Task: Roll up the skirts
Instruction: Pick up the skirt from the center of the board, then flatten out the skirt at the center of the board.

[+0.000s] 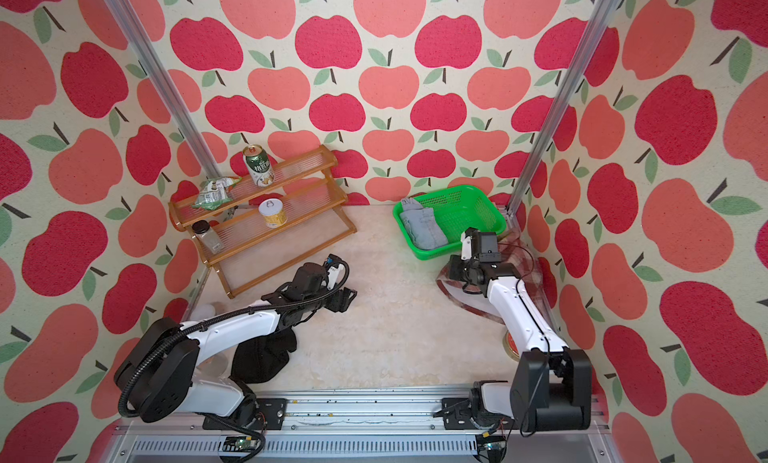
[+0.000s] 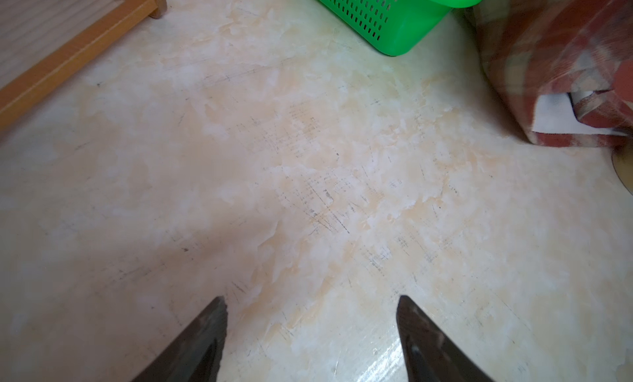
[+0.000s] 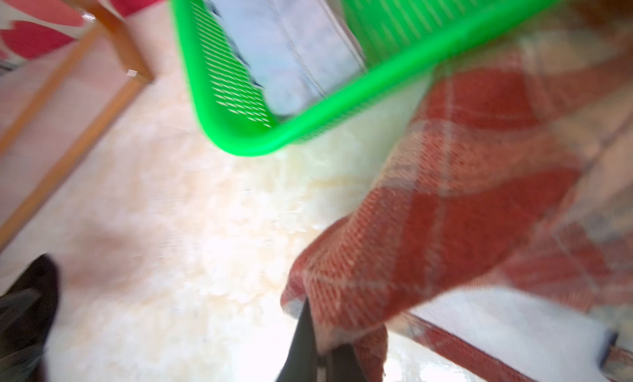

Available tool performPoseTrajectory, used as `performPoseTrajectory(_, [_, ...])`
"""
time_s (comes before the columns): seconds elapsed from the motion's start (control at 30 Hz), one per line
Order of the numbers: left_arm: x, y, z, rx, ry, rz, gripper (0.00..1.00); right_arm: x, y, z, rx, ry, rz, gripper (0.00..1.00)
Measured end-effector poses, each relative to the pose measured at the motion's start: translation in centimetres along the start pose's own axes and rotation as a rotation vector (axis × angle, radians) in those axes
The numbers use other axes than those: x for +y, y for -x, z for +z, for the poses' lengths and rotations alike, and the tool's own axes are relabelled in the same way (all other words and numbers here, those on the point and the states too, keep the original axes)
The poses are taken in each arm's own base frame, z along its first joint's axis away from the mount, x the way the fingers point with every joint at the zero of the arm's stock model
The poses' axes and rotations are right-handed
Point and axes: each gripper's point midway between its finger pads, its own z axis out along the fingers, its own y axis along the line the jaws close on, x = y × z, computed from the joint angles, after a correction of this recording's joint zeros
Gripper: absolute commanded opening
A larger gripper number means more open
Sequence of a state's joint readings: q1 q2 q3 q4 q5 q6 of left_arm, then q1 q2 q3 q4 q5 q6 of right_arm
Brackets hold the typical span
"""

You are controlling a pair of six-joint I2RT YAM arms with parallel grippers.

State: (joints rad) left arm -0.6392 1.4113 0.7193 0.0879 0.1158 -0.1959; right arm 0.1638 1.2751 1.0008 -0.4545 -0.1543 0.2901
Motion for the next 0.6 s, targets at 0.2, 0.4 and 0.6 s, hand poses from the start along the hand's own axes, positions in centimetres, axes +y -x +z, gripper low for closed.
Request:
performPoseTrajectory(0.2, [-0.2,2.1,-2.1,-0.072,-0.004,0.007,0.79,10.0,7.0,-6.9,-0.151,0.242,-0.139,0.00])
performPoseTrajectory(0.4, [-0.7,4.9,-6.2,-0.184,-0.012,0.018,0.80,19.5,12.0,-12.6,-0.233,0.485,-0.270,0.00])
performPoseTrajectory(0.6, [-1.3,7.9,-12.6,-0.348,-0.015,0.056,0.82,27.2,15.9,-16.7,-0.289,0.724,-0.364,0.00])
